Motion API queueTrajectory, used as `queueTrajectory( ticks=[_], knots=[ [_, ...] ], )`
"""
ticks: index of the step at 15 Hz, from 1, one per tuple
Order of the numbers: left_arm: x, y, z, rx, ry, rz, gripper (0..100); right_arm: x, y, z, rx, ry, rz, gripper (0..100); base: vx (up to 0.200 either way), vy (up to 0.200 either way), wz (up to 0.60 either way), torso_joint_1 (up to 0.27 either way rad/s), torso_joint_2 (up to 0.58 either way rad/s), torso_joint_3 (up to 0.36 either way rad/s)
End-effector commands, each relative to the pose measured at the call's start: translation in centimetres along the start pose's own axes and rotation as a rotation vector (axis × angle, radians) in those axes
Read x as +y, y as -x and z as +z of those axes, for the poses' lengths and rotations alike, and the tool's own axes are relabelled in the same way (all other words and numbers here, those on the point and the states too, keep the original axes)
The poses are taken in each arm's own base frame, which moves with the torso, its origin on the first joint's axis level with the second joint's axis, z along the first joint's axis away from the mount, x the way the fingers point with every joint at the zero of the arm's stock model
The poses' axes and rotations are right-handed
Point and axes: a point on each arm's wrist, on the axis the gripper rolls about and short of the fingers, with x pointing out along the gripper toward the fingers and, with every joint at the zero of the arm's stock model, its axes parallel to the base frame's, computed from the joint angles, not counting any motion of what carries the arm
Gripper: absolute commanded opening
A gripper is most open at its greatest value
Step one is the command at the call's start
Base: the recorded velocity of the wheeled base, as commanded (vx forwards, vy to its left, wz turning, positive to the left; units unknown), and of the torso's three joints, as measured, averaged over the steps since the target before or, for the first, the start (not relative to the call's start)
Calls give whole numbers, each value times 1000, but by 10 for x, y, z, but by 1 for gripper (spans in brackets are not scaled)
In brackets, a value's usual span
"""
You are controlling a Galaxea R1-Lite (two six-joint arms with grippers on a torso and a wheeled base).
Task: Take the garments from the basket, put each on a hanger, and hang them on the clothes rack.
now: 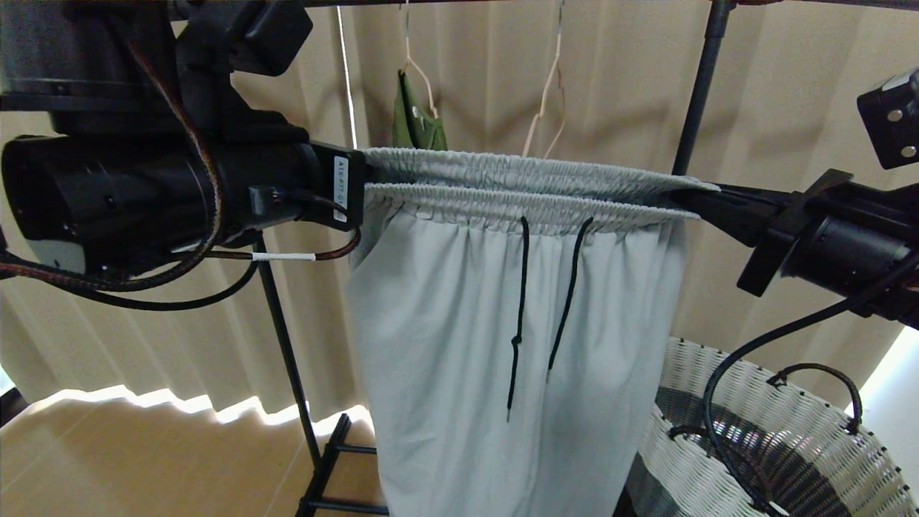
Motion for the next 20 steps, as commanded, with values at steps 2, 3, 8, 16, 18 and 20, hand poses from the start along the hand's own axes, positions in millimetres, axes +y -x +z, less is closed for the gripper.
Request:
queueTrajectory(
  ticks=[2,3,8,16,18,20],
  knots=[
    [2,5,4,-19,6,0,0,0,-2,-3,12,-1,2,0,0,0,0,0,0,0],
    [2,5,3,-19,7,0,0,0,-2,-3,13,-2,2,0,0,0,0,0,0,0],
    [2,7,4,-19,5,-1,0,1,0,-5,27,-5,3,100,0,0,0,0,0,0],
    [10,2,-8,18,9,41,0,7,12,-18,4,-52,58,100,0,0,0,0,0,0],
    [19,0,-9,24,9,72,0,8,15,-14,-67,-87,121,100,0,0,0,0,0,0],
    [24,0,-10,27,11,96,0,10,15,-16,-65,-125,156,100,0,0,0,0,0,0]
  ],
)
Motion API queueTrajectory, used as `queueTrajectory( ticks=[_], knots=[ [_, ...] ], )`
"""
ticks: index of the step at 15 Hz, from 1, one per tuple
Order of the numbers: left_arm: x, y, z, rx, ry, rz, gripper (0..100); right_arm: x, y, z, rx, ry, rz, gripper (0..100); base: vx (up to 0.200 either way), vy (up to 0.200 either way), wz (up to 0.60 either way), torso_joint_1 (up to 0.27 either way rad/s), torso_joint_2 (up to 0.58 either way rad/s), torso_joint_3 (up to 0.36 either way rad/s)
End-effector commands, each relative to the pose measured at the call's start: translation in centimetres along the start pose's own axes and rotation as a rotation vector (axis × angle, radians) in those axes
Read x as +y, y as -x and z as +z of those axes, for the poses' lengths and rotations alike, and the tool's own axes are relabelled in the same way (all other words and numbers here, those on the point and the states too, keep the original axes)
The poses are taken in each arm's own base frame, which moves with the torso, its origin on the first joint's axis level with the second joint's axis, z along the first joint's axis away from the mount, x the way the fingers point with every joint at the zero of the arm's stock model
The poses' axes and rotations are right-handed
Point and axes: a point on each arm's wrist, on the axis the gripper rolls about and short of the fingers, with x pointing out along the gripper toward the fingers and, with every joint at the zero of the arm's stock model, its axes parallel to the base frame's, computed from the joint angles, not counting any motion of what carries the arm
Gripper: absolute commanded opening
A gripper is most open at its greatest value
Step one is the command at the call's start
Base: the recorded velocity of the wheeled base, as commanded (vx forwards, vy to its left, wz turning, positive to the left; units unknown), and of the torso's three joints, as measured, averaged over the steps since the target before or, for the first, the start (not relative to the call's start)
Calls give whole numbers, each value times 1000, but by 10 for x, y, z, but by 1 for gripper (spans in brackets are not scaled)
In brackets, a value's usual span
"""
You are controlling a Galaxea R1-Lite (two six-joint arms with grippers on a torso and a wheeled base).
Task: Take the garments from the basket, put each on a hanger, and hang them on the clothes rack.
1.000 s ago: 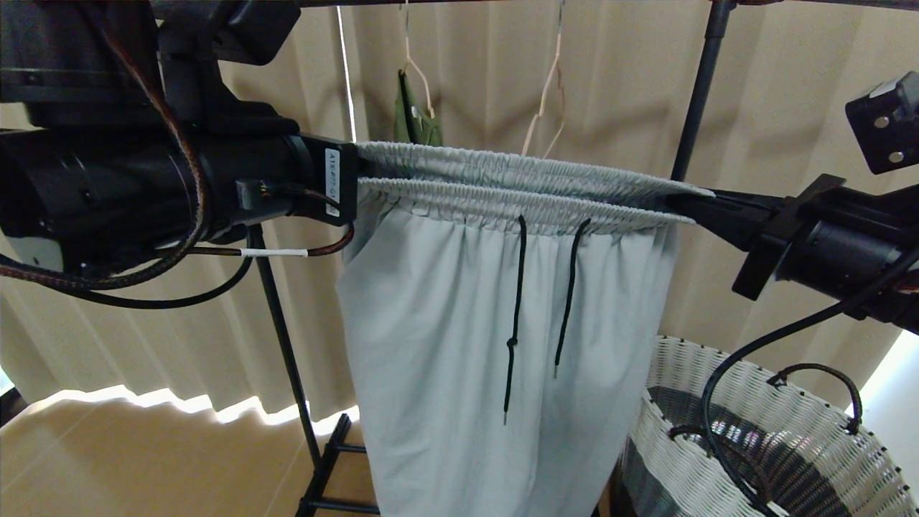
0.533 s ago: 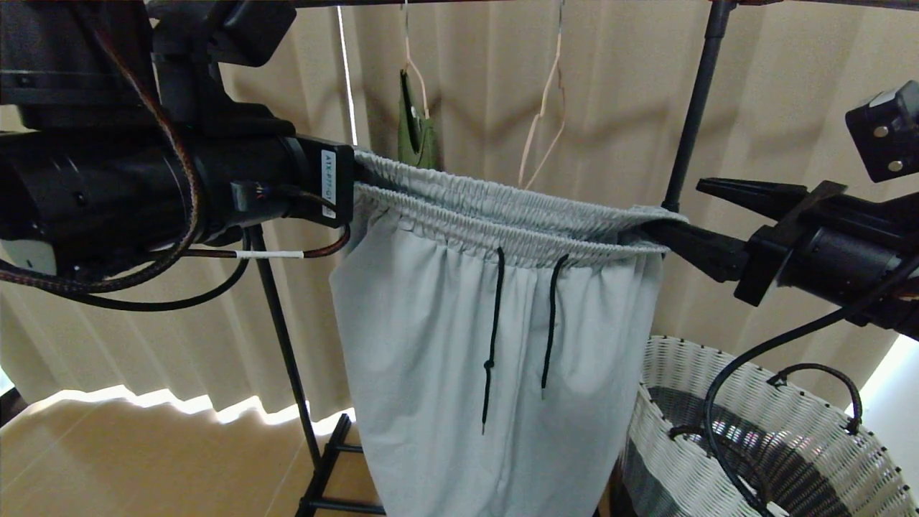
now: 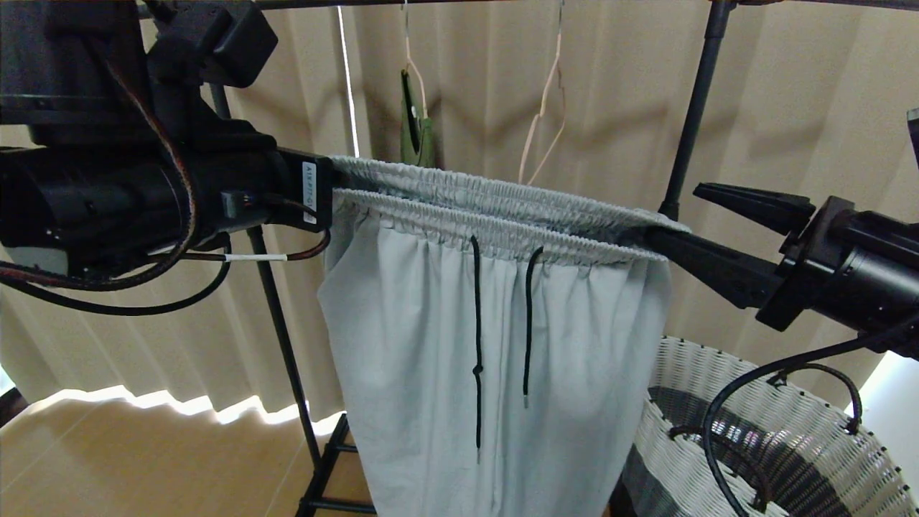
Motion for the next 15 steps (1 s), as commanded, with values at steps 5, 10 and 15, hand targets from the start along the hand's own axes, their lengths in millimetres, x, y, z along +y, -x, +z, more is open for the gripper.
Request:
queueTrajectory(
  ticks=[5,10,15],
  knots=[
    [3,0,-3,0,6,13,0,22,0,-3,11,-118,117,100,0,0,0,0,0,0],
    [24,46,-13,-22,15,49,0,-7,26,-46,161,61,-90,100,0,0,0,0,0,0],
    [46,85,-37,-27,37,48,0,-23,58,-63,265,156,-467,100,0,0,0,0,0,0]
  ],
)
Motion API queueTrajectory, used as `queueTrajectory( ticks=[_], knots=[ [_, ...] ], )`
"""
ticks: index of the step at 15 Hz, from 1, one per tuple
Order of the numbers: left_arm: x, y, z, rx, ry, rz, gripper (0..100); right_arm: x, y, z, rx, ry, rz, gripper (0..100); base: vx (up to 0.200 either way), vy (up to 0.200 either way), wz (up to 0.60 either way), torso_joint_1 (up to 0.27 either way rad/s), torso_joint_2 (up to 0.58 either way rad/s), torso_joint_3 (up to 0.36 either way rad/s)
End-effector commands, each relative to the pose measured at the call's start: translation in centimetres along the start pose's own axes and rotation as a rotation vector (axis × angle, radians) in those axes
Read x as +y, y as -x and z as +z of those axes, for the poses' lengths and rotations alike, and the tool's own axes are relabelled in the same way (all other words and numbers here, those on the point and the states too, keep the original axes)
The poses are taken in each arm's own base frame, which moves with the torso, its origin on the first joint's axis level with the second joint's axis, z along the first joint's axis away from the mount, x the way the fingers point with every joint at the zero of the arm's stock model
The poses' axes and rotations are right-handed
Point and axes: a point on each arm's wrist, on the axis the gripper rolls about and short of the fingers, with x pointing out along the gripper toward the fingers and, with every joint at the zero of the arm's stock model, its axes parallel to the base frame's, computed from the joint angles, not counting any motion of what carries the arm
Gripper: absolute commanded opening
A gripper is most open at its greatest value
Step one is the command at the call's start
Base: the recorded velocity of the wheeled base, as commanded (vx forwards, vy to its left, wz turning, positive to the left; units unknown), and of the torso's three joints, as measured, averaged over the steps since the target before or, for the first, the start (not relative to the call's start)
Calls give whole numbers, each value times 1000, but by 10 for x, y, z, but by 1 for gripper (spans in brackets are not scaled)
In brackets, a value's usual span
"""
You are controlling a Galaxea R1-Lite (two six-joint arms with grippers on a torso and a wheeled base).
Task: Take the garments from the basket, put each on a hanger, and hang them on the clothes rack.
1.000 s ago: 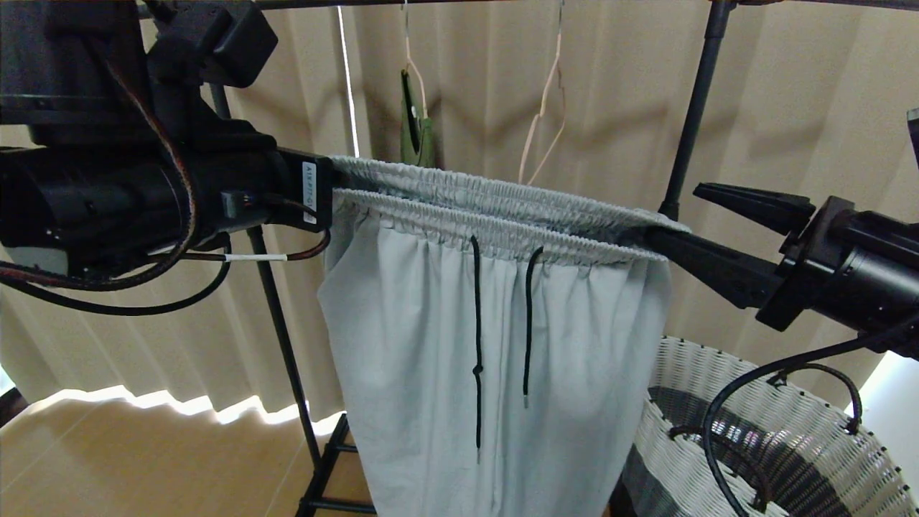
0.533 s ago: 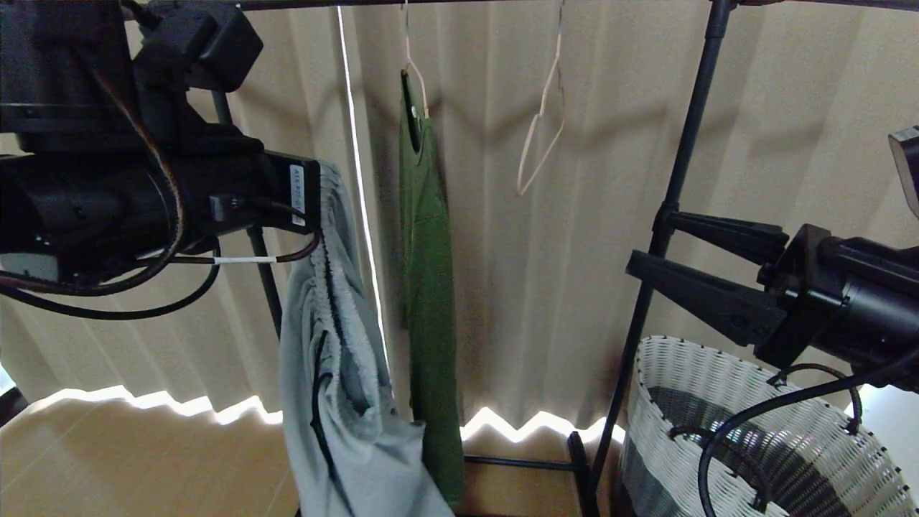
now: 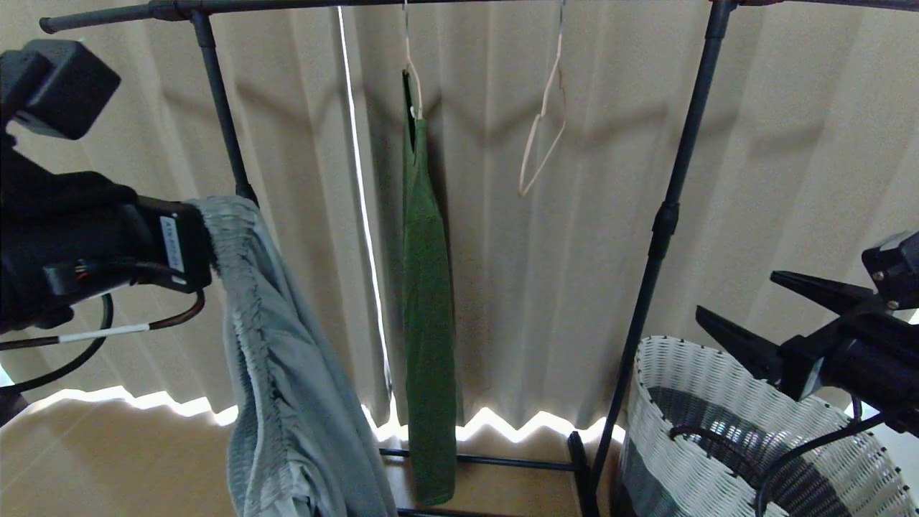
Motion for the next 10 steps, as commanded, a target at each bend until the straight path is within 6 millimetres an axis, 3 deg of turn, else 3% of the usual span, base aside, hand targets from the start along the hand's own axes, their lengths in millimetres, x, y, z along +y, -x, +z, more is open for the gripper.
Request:
queueTrajectory(
  ticks=[1,4,10],
  knots=[
    [9,27,-6,-37,13,8,0,-9,10,-13,48,50,-88,100,0,0,0,0,0,0],
    [9,34,-13,-33,13,4,0,-23,20,-24,97,142,-184,100,0,0,0,0,0,0],
    [9,42,-20,-31,16,4,0,-33,34,-22,60,129,-265,100,0,0,0,0,0,0]
  ],
)
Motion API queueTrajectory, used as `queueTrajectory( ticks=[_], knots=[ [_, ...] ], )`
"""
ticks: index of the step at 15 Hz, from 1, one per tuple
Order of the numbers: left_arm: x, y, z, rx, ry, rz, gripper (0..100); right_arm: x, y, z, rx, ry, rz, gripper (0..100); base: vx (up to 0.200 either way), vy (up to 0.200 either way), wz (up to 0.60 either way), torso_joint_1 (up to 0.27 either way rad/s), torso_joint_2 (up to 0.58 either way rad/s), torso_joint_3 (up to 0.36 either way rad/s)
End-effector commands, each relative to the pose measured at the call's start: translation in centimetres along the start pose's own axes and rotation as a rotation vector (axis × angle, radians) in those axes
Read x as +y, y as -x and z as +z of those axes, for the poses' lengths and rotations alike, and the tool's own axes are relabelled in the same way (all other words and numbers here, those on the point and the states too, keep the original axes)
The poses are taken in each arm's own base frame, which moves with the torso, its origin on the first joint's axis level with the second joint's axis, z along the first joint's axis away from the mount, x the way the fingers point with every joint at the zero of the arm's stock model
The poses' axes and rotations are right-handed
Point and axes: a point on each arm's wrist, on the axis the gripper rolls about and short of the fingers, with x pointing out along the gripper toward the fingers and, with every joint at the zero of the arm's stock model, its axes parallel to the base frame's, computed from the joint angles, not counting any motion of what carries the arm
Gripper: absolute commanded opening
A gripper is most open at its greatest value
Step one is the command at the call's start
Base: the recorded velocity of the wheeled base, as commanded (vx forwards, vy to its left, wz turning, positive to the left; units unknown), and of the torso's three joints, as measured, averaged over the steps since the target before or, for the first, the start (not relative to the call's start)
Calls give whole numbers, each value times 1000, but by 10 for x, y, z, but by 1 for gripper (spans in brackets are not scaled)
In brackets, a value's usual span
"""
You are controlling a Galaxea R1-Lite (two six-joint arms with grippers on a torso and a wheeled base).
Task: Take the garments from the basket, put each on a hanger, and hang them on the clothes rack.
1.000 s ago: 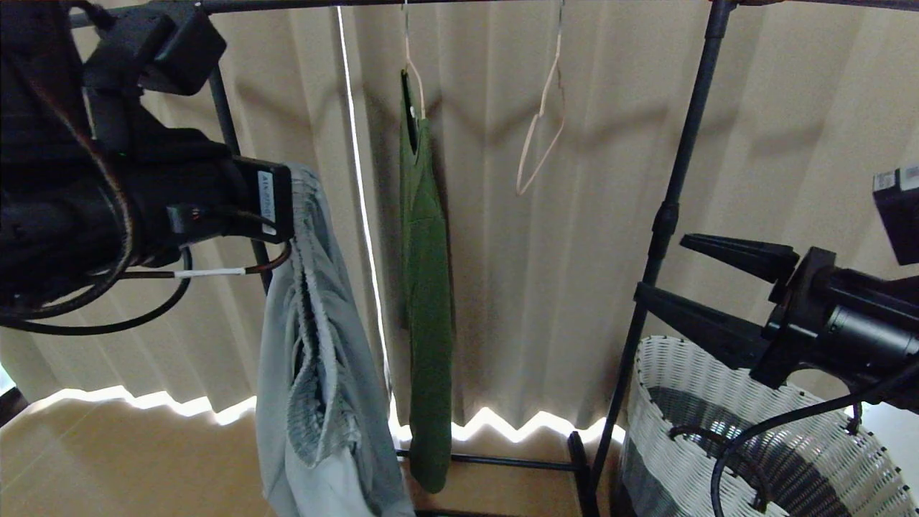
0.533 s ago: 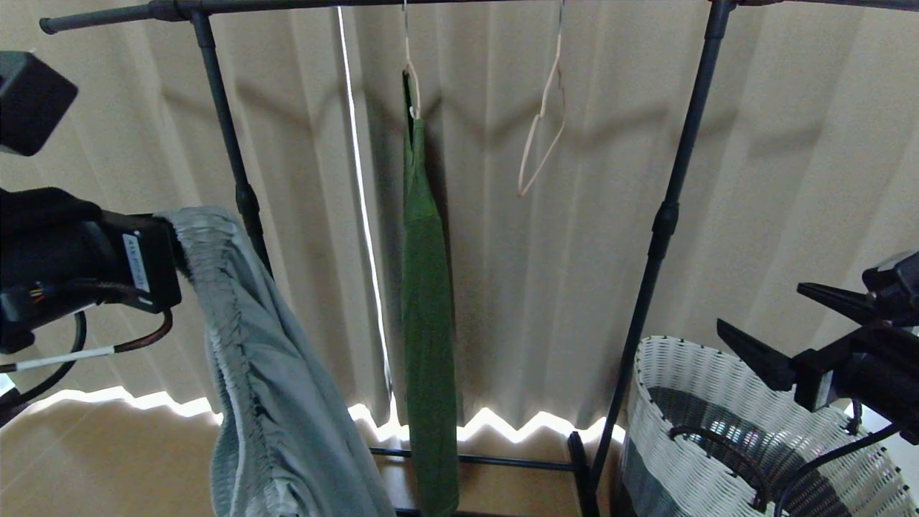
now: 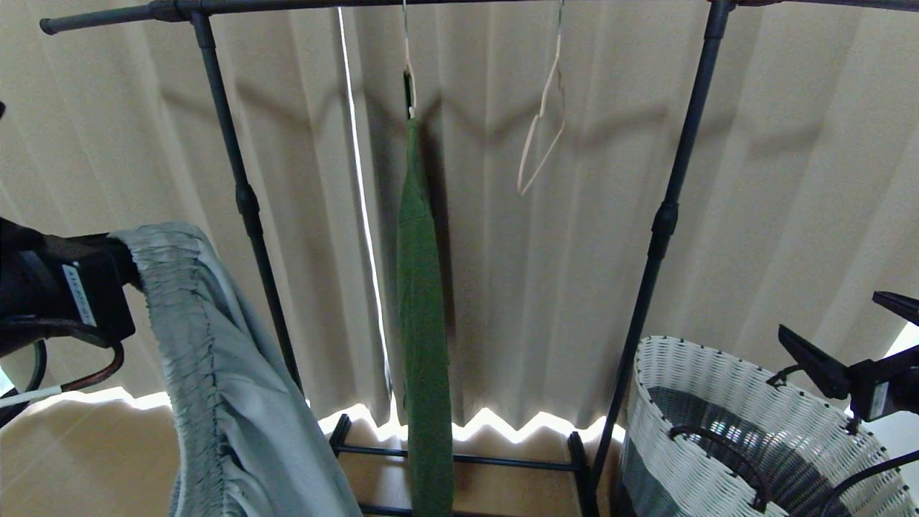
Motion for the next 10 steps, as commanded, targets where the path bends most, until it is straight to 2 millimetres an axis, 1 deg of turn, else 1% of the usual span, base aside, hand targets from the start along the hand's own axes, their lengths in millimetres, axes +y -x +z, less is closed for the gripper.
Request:
queueTrajectory(
  ticks=[1,3,5,6,7,10],
  knots=[
    [0,3,-3,0,-1,-2,0,-2,2,0,-5,0,-10,100,0,0,0,0,0,0],
    [0,2,-5,8,-5,-1,0,-2,2,2,-14,0,-13,100,0,0,0,11,-57,-33],
    [-1,2,-10,25,-13,-2,0,-2,2,1,-9,0,-12,100,0,0,0,85,-298,-222],
    [-1,2,-10,25,-13,-2,0,-2,2,1,-9,-2,-12,100,0,0,0,36,-119,-266],
    [-1,2,-10,25,-13,-2,0,-2,2,1,-9,-2,-12,100,0,0,0,110,-330,-290],
    [0,2,-11,28,-15,1,0,-3,1,3,-17,-8,-14,100,0,0,0,177,-556,-294]
  ],
)
